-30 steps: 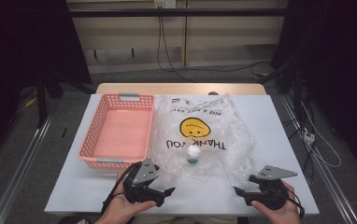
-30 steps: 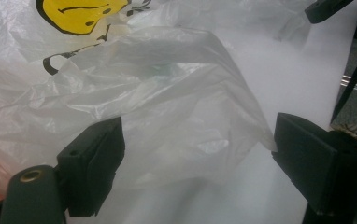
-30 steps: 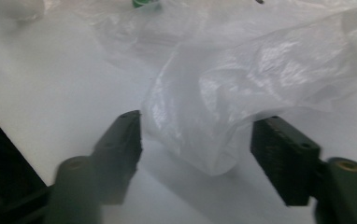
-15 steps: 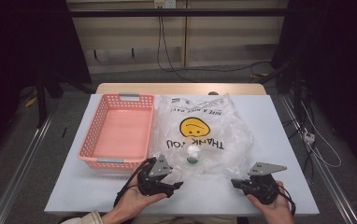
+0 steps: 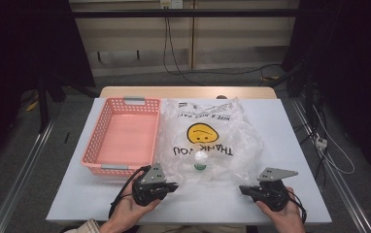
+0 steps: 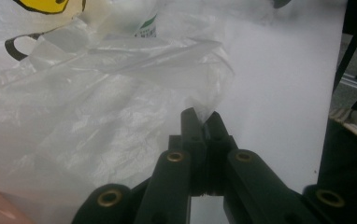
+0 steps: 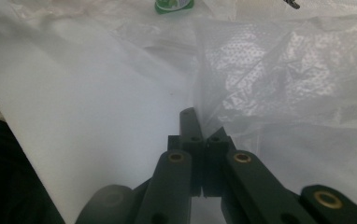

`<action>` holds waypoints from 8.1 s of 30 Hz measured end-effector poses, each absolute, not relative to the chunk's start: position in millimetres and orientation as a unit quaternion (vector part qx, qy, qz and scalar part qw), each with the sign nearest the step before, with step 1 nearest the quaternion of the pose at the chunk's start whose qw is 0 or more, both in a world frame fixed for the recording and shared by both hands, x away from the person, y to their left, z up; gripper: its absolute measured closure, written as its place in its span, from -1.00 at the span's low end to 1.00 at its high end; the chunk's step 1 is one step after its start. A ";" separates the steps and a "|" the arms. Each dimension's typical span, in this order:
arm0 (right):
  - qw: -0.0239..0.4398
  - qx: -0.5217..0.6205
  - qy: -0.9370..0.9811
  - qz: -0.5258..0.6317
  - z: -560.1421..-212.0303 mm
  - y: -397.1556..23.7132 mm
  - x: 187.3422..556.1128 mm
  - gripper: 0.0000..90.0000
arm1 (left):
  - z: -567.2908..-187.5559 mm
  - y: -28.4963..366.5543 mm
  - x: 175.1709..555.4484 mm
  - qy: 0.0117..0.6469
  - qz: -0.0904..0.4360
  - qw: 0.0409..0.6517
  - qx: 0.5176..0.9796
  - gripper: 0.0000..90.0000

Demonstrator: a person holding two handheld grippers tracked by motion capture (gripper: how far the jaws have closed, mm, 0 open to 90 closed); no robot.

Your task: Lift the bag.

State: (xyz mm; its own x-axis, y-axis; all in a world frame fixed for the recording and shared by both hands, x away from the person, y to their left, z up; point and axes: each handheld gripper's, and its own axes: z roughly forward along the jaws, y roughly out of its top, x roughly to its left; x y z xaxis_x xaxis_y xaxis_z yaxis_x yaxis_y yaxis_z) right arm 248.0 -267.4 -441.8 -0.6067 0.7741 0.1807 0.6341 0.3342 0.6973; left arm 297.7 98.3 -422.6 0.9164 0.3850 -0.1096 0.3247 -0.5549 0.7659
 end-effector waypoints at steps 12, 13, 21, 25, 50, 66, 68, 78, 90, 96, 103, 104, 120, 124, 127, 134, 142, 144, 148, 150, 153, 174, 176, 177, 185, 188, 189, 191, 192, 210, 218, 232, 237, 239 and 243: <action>0.100 0.428 0.785 0.437 -416.9 -273.6 263.6 1.00 | -390.6 110.7 311.0 0.200 0.043 0.467 0.860 1.00; 0.102 0.426 0.782 0.444 -413.6 -273.9 265.6 1.00 | -387.9 111.9 311.9 0.201 0.043 0.471 0.858 1.00; 0.121 0.417 0.761 0.481 -388.9 -277.6 275.7 1.00 | -367.0 124.7 321.0 0.218 0.068 0.490 0.841 1.00; 0.128 0.411 0.759 0.489 -381.0 -276.0 281.7 1.00 | -360.3 130.3 328.1 0.224 0.076 0.499 0.834 1.00; 0.184 0.398 0.732 0.521 -322.3 -275.6 338.6 1.00 | -305.5 136.5 374.6 0.247 0.099 0.587 0.765 1.00; 0.247 0.384 0.703 0.546 -261.3 -285.4 360.7 1.00 | -247.8 133.2 395.4 0.244 0.142 0.612 0.739 1.00; 0.256 0.379 0.704 0.544 -249.9 -285.1 363.5 1.00 | -237.1 133.2 397.6 0.243 0.150 0.613 0.736 1.00; 0.279 0.378 0.680 0.563 -207.6 -291.8 375.9 1.00 | -196.4 131.9 396.2 0.239 0.175 0.629 0.719 1.00; 0.308 0.381 0.666 0.562 -155.8 -301.9 399.1 1.00 | -164.4 139.5 409.3 0.251 0.199 0.637 0.701 1.00; 0.309 0.393 0.659 0.562 -146.5 -303.4 413.6 1.00 | -159.3 141.3 417.8 0.264 0.195 0.640 0.695 1.00; 0.303 0.392 0.667 0.557 -162.4 -300.7 417.3 1.00 | -175.8 139.1 420.6 0.267 0.190 0.633 0.702 1.00; 0.300 0.395 0.666 0.557 -168.0 -301.1 418.0 1.00 | -179.1 138.9 421.8 0.271 0.189 0.630 0.703 1.00; 0.269 0.424 0.691 0.520 -237.5 -310.4 414.7 1.00 | -227.8 135.3 440.5 0.301 0.173 0.581 0.736 1.00; 0.266 0.438 0.694 0.506 -254.0 -315.3 416.4 1.00 | -241.4 130.1 447.1 0.310 0.172 0.569 0.742 1.00; 0.288 0.447 0.708 0.464 -263.6 -315.2 419.2 1.00 | -252.3 127.3 453.0 0.320 0.183 0.557 0.744 1.00; 0.282 0.483 0.701 0.443 -290.3 -325.6 436.8 1.00 | -278.9 122.2 472.7 0.342 0.172 0.541 0.749 1.00; 0.273 0.478 0.706 0.446 -302.5 -323.4 433.3 0.68 | -299.7 125.1 485.8 0.364 0.137 0.546 0.742 0.99; 0.275 0.472 0.705 0.452 -298.3 -321.6 427.6 0.55 | -299.0 123.7 483.5 0.361 0.134 0.549 0.742 0.97; 0.268 0.470 0.699 0.468 -291.2 -319.8 414.4 0.24 | -291.1 121.8 476.1 0.349 0.141 0.552 0.744 0.92; 0.272 0.465 0.698 0.472 -286.8 -319.4 404.5 0.14 | -287.5 122.2 474.1 0.347 0.149 0.553 0.743 0.97; 0.276 0.462 0.692 0.480 -281.6 -322.0 391.4 -0.02 | -286.8 123.7 477.2 0.357 0.153 0.547 0.742 1.00; 0.267 0.453 0.709 0.469 -316.5 -301.8 354.9 -0.60 | -269.7 141.3 452.5 0.361 0.162 0.583 0.710 -0.53; 0.253 0.448 0.711 0.480 -321.3 -295.0 353.5 -0.59 | -264.4 147.0 446.3 0.357 0.168 0.587 0.708 -0.57; 0.248 0.443 0.716 0.480 -323.4 -290.7 353.3 -0.57 | -262.3 150.0 443.3 0.355 0.170 0.587 0.707 -0.59; 0.248 0.421 0.734 0.471 -333.3 -269.0 360.5 0.11 | -272.5 183.6 415.3 0.358 0.196 0.576 0.708 -0.61; 0.241 0.420 0.735 0.474 -335.8 -268.9 365.4 0.79 | -287.6 194.2 404.6 0.359 0.192 0.567 0.716 -0.61; 0.240 0.420 0.737 0.472 -336.8 -269.0 367.2 0.94 | -293.4 195.9 400.1 0.356 0.189 0.560 0.723 -0.61; 0.245 0.426 0.734 0.468 -338.7 -270.2 371.7 1.00 | -305.8 196.0 390.1 0.340 0.181 0.547 0.743 -0.61; 0.247 0.431 0.731 0.467 -339.5 -271.5 374.3 1.00 | -312.1 195.0 385.8 0.338 0.174 0.544 0.748 -0.61; 0.258 0.524 0.709 0.395 -404.6 -300.2 432.0 1.00 | -362.0 146.0 379.1 0.300 0.137 0.480 0.813 -0.62; 0.245 0.529 0.707 0.402 -412.5 -305.2 423.7 0.32 | -365.4 132.7 378.4 0.300 0.139 0.482 0.812 -0.63; 0.228 0.503 0.701 0.452 -392.1 -312.4 356.2 -0.38 | -365.6 143.0 361.8 0.307 0.155 0.490 0.801 -0.67; 0.224 0.502 0.701 0.454 -394.3 -310.4 335.3 -0.51 | -371.3 155.4 349.9 0.317 0.162 0.490 0.796 -0.69; 0.222 0.500 0.703 0.454 -396.2 -308.1 328.1 -0.54 | -373.0 160.4 345.1 0.322 0.160 0.490 0.794 -0.69; 0.213 0.495 0.705 0.460 -397.5 -303.4 315.7 -0.59 | -373.0 167.6 334.7 0.323 0.161 0.493 0.791 -0.74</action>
State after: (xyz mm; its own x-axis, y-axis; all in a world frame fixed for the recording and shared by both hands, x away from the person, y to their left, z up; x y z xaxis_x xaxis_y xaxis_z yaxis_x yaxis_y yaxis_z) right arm 315.7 -303.4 -397.5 -0.4186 0.8949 0.1551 0.5025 0.0859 0.8603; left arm 334.7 167.6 -373.0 0.7391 0.6706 -0.0634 0.3520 -0.3043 0.8851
